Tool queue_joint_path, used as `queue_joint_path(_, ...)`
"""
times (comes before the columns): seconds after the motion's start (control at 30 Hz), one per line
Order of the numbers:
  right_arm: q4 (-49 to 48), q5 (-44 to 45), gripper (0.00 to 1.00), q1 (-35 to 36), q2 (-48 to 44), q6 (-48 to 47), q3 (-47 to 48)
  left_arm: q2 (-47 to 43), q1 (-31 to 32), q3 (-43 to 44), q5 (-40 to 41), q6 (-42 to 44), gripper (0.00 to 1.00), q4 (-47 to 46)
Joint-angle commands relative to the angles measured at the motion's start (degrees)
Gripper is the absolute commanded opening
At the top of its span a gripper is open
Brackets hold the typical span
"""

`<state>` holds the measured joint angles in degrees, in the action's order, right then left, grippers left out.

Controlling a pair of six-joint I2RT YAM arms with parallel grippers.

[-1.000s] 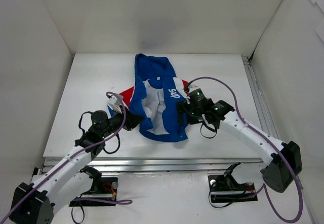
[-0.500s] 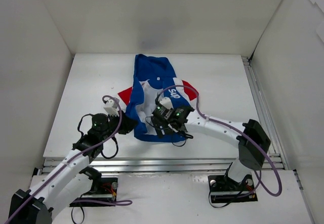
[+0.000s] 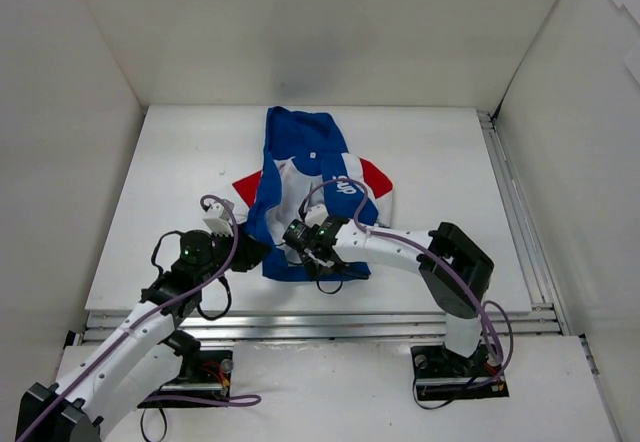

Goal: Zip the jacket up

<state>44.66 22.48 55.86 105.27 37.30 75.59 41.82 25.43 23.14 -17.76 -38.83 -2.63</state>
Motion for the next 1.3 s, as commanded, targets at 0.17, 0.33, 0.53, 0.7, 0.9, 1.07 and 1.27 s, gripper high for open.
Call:
queue_joint_path(0.17, 0.95, 5.21, 0.72, -1.01, 1.16, 1.46, 2.54, -1.83, -0.29, 0.42, -0.26, -0.11, 0.09, -1.06)
queue_joint_path(0.33, 0.95, 5.56, 0.65, -1.19, 0.81, 0.76, 2.54, -1.83, -0.29, 0.42, -0.43, -0.11, 0.09, -0.71)
queue_joint_path(0.53, 0.78, 5.82, 0.59, -1.71, 1.16, -0.03, 2.02, -1.57, -0.29, 0.68, -0.52, -0.02, 0.09, -0.53)
queue_joint_path(0.7, 0.95, 6.44, 0.58, -2.33, 0.02, -0.21, 0.96, -0.96, -0.29, 1.03, -0.7, -0.11, 0.1, -0.53)
queue_joint_path(0.9, 4.1, 10.99, 0.63, -0.49, -0.16, 1.72, 3.23, 0.36, -0.29, 1.39, -0.7, -0.37, 0.1, -0.53)
queue_joint_path(1.07, 6.58, 10.83, 0.63, 0.31, 1.07, 2.78, 5.0, 0.37, -0.29, 1.21, -0.52, -0.63, 0.09, -0.09)
queue_joint_path(1.27, 7.63, 12.32, 0.61, 0.31, 1.07, 3.3, 4.91, -0.95, -0.29, 0.95, -0.08, -0.37, 0.1, 0.52)
